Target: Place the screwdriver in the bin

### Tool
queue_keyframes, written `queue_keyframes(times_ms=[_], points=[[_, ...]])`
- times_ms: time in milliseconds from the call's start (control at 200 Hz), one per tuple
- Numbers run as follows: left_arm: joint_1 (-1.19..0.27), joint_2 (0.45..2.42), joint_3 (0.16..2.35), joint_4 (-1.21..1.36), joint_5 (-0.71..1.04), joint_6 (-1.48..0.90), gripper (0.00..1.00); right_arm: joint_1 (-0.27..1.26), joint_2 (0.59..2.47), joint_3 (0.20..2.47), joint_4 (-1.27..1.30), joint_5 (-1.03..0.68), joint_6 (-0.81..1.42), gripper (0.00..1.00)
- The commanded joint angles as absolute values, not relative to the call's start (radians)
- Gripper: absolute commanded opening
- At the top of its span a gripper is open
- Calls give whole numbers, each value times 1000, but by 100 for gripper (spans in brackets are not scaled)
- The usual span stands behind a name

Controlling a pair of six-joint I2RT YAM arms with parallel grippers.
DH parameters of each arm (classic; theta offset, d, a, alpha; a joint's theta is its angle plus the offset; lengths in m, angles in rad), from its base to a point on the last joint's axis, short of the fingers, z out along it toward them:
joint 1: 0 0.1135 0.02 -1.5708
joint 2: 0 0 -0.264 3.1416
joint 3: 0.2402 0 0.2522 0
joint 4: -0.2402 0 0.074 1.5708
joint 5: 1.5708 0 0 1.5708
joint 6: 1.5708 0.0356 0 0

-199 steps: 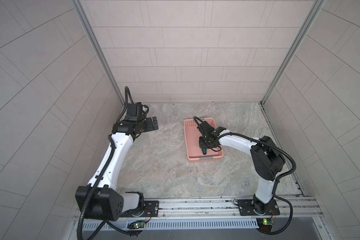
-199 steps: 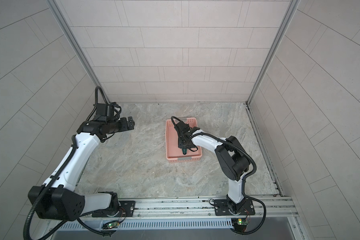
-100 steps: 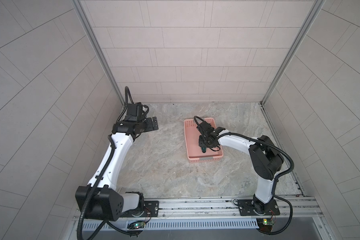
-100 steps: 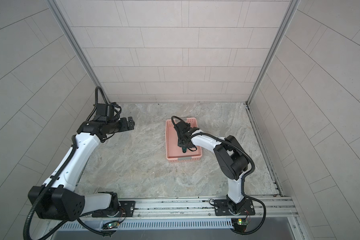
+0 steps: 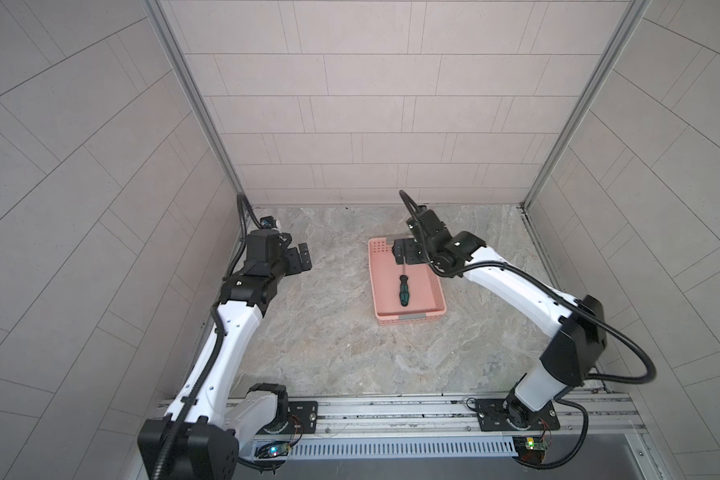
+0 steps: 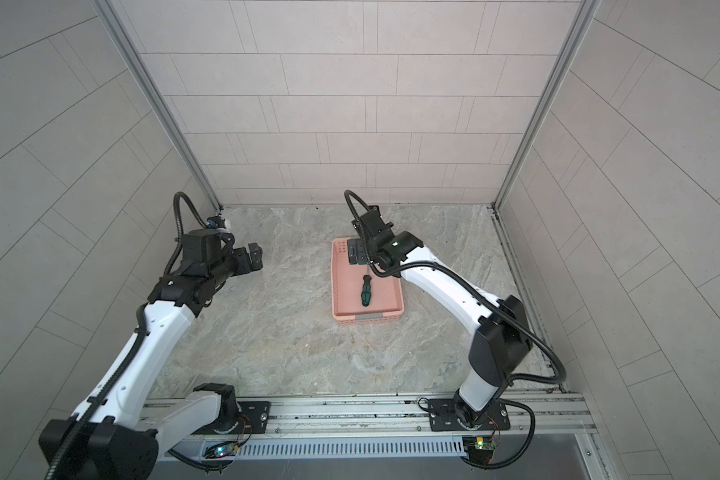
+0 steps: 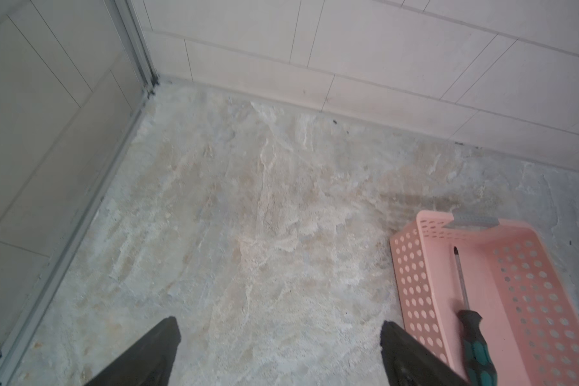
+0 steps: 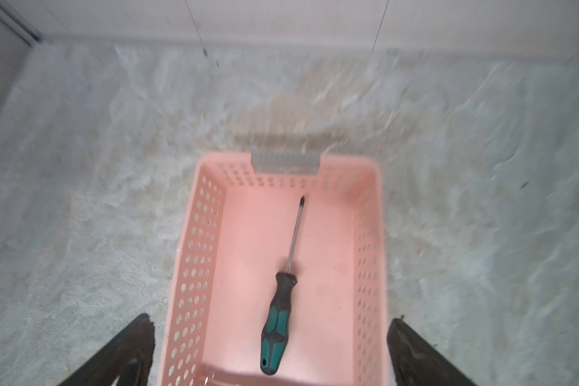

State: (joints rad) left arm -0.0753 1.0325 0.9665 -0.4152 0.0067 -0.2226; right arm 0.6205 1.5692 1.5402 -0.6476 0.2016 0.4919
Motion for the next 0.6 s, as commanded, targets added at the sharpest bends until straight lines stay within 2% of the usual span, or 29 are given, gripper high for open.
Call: queue_keyframes(times_ms=[0, 120, 220, 400, 596], points=[[-81, 960, 884, -241, -3, -63, 100, 588, 1451, 1515, -700, 372, 351, 100], [-79, 960, 859, -245, 68, 50, 100, 531, 1328, 1397, -640, 443, 310, 100], [-79, 1003, 857, -205, 53, 57, 100, 453, 1235, 1281, -571, 448, 306, 100], [-79, 1089, 787, -53, 42, 43, 100, 310, 1117, 1100, -474, 386, 227, 100], [-79, 1203, 709, 92, 3, 45, 100, 152, 997, 766, -149, 315, 285, 100]])
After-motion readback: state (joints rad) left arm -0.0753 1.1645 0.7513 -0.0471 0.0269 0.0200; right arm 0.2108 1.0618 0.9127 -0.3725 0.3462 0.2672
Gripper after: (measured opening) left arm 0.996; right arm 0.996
